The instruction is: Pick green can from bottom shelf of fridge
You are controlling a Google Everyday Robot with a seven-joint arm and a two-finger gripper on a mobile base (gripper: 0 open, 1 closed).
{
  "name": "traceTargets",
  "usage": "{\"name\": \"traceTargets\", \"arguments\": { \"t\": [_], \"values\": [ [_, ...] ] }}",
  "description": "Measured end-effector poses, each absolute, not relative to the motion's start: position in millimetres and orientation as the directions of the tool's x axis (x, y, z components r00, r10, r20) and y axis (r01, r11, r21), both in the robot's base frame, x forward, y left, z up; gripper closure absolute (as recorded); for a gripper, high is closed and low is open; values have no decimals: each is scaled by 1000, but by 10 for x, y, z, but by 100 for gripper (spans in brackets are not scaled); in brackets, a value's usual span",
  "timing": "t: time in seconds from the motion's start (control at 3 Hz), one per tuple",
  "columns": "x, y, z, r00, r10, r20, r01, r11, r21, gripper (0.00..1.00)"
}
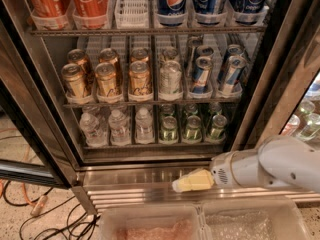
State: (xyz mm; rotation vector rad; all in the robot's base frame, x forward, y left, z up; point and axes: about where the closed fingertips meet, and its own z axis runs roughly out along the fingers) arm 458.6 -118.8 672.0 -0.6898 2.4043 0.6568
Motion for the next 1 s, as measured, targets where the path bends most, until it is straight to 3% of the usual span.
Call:
{"name": "traceTargets", "arguments": {
  "t": [1.0],
  "values": [
    [4902, -1041, 6800, -582, -47, -812, -416, 875, 248, 0]
  ]
}}
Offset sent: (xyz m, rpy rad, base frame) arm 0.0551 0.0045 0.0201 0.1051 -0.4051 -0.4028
